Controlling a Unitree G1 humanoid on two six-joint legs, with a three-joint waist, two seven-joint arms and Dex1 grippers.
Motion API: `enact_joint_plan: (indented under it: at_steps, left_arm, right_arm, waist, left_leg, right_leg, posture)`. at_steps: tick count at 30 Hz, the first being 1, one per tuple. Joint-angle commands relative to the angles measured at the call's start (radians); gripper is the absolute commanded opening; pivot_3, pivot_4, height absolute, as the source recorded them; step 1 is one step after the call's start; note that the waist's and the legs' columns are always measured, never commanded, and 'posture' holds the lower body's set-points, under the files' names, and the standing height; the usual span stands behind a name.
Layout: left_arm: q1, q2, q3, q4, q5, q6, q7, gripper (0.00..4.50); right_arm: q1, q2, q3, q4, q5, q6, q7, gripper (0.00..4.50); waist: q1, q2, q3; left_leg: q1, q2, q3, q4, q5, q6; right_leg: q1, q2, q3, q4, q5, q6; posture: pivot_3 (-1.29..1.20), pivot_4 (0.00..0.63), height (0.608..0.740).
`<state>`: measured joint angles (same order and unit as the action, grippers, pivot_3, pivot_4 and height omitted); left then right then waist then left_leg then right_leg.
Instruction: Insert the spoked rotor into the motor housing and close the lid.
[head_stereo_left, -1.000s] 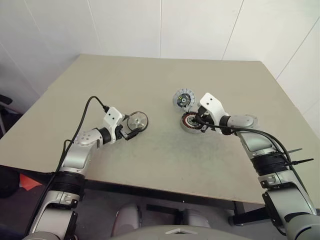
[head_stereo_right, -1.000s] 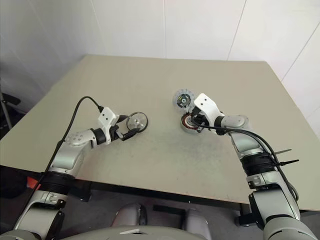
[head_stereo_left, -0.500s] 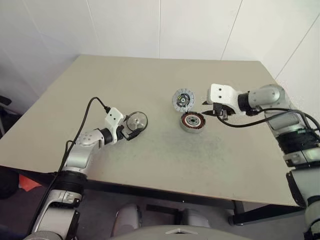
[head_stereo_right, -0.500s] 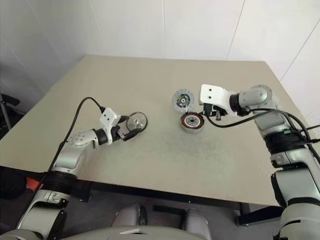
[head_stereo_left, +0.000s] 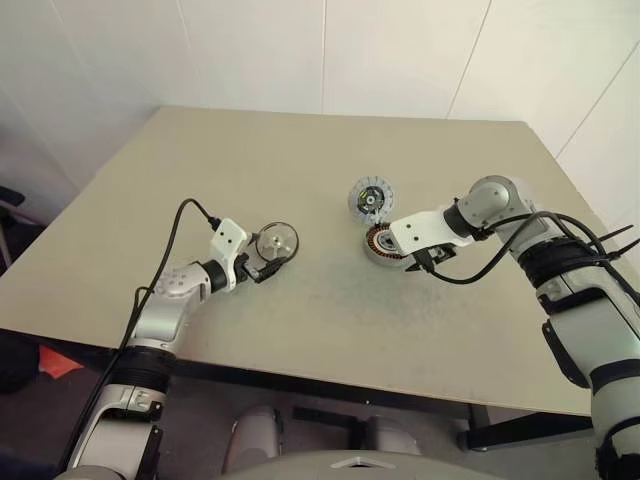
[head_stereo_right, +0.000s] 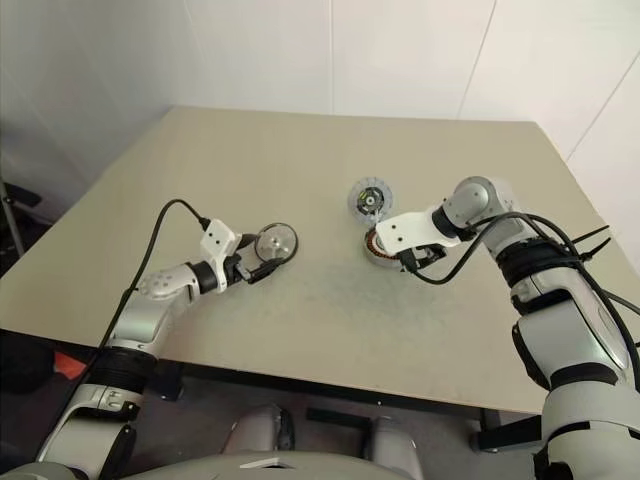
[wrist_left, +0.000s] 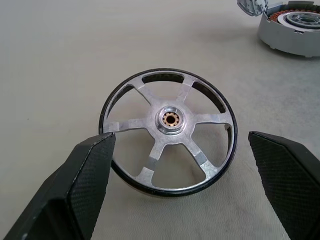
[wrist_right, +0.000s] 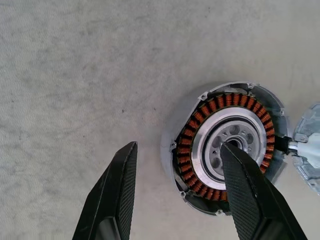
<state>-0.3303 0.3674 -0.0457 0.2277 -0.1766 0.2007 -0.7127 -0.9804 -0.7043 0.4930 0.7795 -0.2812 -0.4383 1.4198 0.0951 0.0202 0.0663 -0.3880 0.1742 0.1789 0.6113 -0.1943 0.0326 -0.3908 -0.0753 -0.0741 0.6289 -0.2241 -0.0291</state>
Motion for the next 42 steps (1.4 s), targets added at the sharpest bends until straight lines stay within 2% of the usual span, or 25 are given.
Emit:
enact_joint_plan:
  at_steps: [1, 3, 6, 9, 10, 23, 42]
  left_arm:
    - [0.003, 0.001, 0.014, -0.049, -0.009, -0.011, 0.01, 4.5]
    - [0.005, 0.001, 0.014, -0.052, -0.009, -0.008, 0.011, 4.5]
    - [0.008, 0.002, 0.015, -0.055, -0.009, -0.005, 0.011, 4.5]
    - [0.011, 0.005, 0.017, -0.058, -0.01, -0.005, 0.01, 4.5]
    - [0.011, 0.007, 0.017, -0.058, -0.01, -0.004, 0.009, 4.5]
    - [0.008, 0.012, 0.016, -0.06, -0.009, -0.002, 0.007, 4.5]
    - [0.001, 0.012, 0.017, -0.043, -0.007, -0.008, 0.007, 4.5]
  right_arm:
    - [-0.07, 0.02, 0.0, 0.065, -0.034, -0.047, -0.023, 2.94]
    - [-0.087, 0.032, -0.002, 0.095, -0.043, -0.06, -0.025, 2.94]
    - [-0.104, 0.049, -0.001, 0.141, -0.06, -0.068, -0.027, 3.49]
    - [-0.11, 0.064, 0.009, 0.191, -0.1, -0.087, -0.071, 4.44]
    - [-0.111, 0.067, 0.011, 0.201, -0.11, -0.094, -0.081, 4.48]
    - [-0.122, 0.09, 0.018, 0.272, -0.166, -0.14, -0.133, 4.48]
    - [-0.103, 0.099, 0.017, 0.263, -0.167, -0.139, -0.105, 4.48]
  waist:
    - [0.0, 0.0, 0.0]
    - [0.0, 0.0, 0.0]
    - [0.001, 0.0, 0.0]
    - [0.0, 0.0, 0.0]
    - [0.0, 0.0, 0.0]
    - [-0.001, 0.0, 0.0]
    - [-0.001, 0.0, 0.0]
  left_leg:
    - [0.0, 0.0, 0.0, 0.0, 0.0, 0.0]
    - [0.001, 0.001, 0.0, 0.001, 0.001, -0.001]
    - [0.002, 0.001, 0.0, 0.001, 0.002, -0.003]
    - [0.003, 0.001, 0.0, 0.001, 0.002, -0.004]
    - [0.003, 0.001, 0.0, 0.002, 0.002, -0.004]
    - [0.003, 0.001, 0.0, 0.001, 0.003, -0.005]
    - [0.003, 0.001, 0.0, 0.002, 0.003, -0.005]
  right_leg:
    - [0.0, 0.0, 0.0, 0.0, 0.0, 0.0]
    - [0.0, 0.0, 0.0, 0.002, 0.0, 0.0]
    - [0.0, 0.0, 0.0, 0.004, 0.0, 0.0]
    - [0.0, 0.0, 0.0, 0.005, 0.0, 0.0]
    - [0.0, 0.0, 0.0, 0.005, 0.0, 0.0]
    - [-0.001, 0.0, 0.0, 0.007, 0.0, 0.0]
    - [-0.001, 0.0, 0.0, 0.007, 0.0, 0.0]
  posture:
    - [0.0, 0.0, 0.74]
    - [0.0, 0.0, 0.74]
    - [0.0, 0.0, 0.74]
    - [0.0, 0.0, 0.74]
    - [0.0, 0.0, 0.74]
    - [0.0, 0.0, 0.74]
    - [0.0, 0.0, 0.74]
